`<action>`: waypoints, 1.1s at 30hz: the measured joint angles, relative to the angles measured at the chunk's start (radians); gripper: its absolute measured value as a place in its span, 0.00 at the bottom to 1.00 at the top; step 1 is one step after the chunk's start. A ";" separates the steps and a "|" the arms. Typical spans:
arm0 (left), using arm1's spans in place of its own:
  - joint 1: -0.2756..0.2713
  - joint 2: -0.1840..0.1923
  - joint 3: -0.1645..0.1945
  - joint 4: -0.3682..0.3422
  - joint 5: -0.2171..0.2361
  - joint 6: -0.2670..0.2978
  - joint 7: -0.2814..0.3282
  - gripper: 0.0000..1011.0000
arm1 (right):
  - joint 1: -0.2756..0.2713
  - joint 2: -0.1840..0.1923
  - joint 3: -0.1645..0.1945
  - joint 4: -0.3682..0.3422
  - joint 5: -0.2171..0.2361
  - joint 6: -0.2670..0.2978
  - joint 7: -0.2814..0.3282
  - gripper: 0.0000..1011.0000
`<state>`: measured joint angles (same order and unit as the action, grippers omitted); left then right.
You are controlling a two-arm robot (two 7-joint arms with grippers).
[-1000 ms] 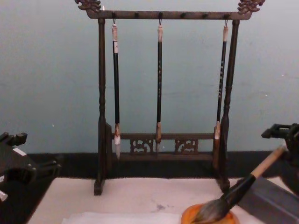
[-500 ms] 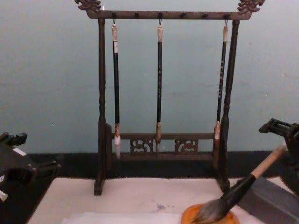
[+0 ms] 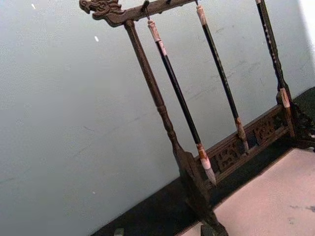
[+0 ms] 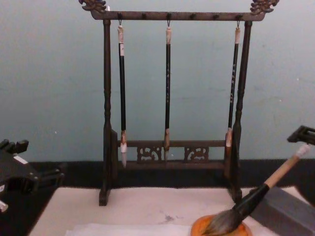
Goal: Pick up the brush from the inkstone, write on the paper, then place the brush back to its original position.
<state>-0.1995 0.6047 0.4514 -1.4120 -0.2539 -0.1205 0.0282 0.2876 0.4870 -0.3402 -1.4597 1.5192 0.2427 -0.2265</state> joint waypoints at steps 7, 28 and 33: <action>0.000 0.000 0.000 0.000 0.000 0.000 0.000 1.00 | -0.051 0.086 -0.050 -0.153 -0.168 -0.091 -0.045 0.99; 0.000 0.000 0.000 0.000 0.000 0.000 0.000 1.00 | -0.064 0.138 -0.300 -0.215 -0.967 -0.299 -0.136 0.99; 0.000 0.000 0.000 0.000 0.000 0.000 0.000 1.00 | -0.075 0.117 -0.304 -0.176 -0.973 -0.298 -0.132 0.99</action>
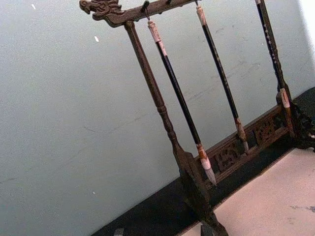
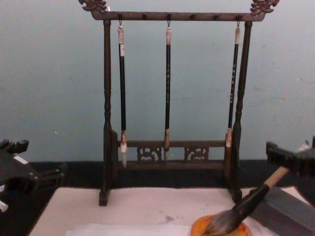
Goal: Pick up the brush from the inkstone, write on the paper, then place the brush back to its original position.
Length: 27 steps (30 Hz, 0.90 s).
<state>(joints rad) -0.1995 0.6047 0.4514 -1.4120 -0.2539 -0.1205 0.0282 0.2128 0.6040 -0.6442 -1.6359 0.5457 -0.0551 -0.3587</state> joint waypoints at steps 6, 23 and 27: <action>0.000 0.000 0.000 0.000 0.000 0.000 0.000 1.00 | -0.004 -0.022 0.005 0.052 -0.001 0.003 0.018 0.99; 0.000 0.000 0.000 0.000 0.000 0.000 0.000 1.00 | -0.007 -0.041 0.015 0.086 -0.024 0.004 0.039 0.99; 0.000 0.000 0.000 0.000 0.000 0.000 0.000 1.00 | -0.007 -0.041 0.015 0.086 -0.023 0.004 0.039 0.99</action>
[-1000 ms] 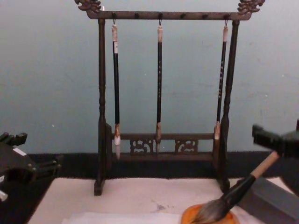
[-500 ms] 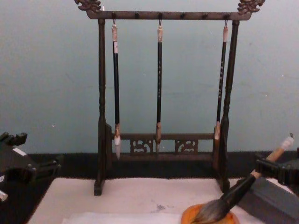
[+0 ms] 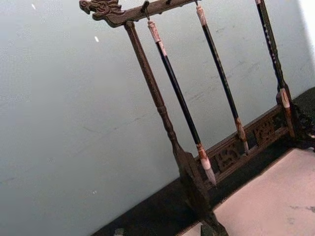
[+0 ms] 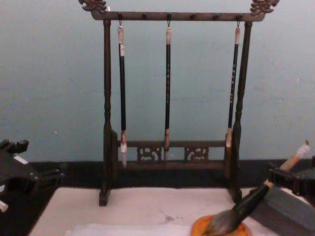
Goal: Pick up the brush from the inkstone, write on the paper, then place the brush back to its original position.
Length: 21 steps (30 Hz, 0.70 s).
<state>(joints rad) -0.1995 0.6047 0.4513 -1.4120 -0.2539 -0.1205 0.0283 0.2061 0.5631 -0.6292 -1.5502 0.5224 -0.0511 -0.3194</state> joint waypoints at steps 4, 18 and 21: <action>0.000 0.000 0.000 0.000 0.000 0.000 0.000 1.00 | 0.000 0.000 0.000 0.000 0.000 0.000 0.000 0.99; 0.000 0.000 0.000 0.000 0.000 0.000 0.000 1.00 | 0.000 0.001 -0.001 -0.002 0.002 -0.001 -0.001 0.99; 0.000 0.000 0.000 0.000 0.000 0.000 0.000 1.00 | 0.000 0.001 -0.001 -0.002 0.002 -0.001 -0.001 0.99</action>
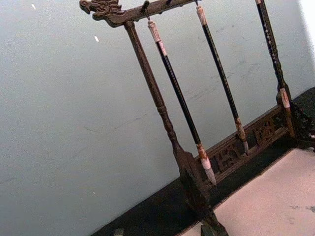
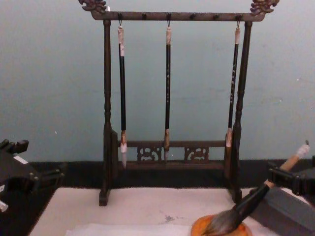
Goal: Pick up the brush from the inkstone, write on the paper, then place the brush back to its original position.
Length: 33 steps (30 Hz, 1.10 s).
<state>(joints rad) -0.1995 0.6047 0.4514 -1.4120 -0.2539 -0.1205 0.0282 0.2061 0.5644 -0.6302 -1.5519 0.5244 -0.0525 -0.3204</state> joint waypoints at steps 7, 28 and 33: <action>0.000 0.000 0.000 0.000 0.000 0.000 0.000 1.00 | 0.000 0.000 0.000 0.000 0.000 0.000 0.000 0.99; 0.000 0.000 0.000 0.000 0.000 0.000 0.000 1.00 | 0.000 0.000 0.000 0.000 0.000 0.000 0.000 0.99; 0.000 0.000 0.000 0.000 0.000 0.000 0.000 1.00 | 0.000 0.000 0.000 0.000 0.000 0.000 0.000 0.99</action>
<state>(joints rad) -0.1995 0.6047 0.4514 -1.4120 -0.2539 -0.1205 0.0282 0.2060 0.5644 -0.6301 -1.5518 0.5245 -0.0528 -0.3208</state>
